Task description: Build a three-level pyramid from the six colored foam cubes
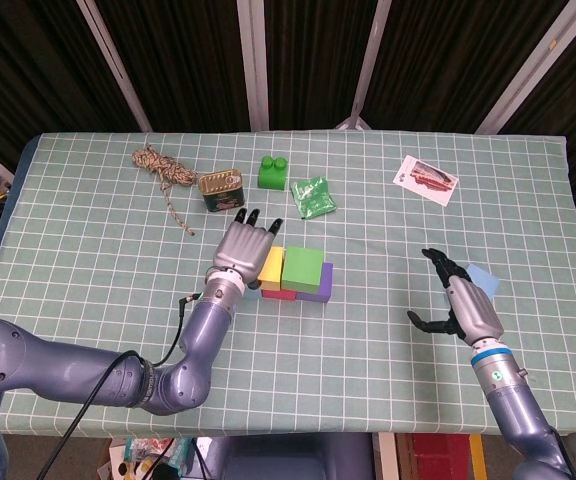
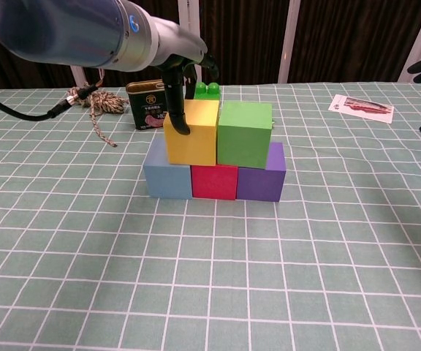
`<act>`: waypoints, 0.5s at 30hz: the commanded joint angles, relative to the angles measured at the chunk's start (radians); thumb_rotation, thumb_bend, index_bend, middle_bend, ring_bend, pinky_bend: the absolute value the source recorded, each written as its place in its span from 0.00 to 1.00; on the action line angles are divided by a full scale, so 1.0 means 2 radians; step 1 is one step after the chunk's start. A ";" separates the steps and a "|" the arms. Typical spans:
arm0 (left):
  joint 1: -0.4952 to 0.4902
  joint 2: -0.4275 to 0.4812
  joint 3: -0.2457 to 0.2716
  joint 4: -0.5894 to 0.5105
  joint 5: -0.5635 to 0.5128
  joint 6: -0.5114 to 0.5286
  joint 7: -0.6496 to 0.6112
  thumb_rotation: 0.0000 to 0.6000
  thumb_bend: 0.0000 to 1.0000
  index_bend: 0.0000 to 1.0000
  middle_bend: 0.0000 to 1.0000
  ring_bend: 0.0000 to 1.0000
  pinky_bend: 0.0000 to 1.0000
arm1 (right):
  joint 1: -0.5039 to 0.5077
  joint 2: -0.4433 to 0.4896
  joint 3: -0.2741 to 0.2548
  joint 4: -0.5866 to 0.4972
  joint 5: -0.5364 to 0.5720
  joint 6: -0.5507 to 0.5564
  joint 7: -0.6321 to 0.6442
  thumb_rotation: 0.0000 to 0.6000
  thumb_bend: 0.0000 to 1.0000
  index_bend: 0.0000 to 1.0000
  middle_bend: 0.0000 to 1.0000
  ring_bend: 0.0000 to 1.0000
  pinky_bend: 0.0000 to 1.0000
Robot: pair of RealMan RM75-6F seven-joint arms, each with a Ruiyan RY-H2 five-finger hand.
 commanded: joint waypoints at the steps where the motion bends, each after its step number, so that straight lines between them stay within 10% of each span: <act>1: 0.000 -0.002 -0.001 0.000 0.001 0.002 0.001 1.00 0.32 0.05 0.42 0.03 0.05 | 0.000 0.000 0.000 0.000 -0.001 0.000 0.000 1.00 0.31 0.00 0.00 0.00 0.00; 15: 0.001 -0.009 -0.008 0.002 0.001 0.010 0.007 1.00 0.32 0.05 0.42 0.03 0.05 | 0.000 0.001 -0.001 -0.002 -0.004 0.000 0.002 1.00 0.31 0.00 0.00 0.00 0.00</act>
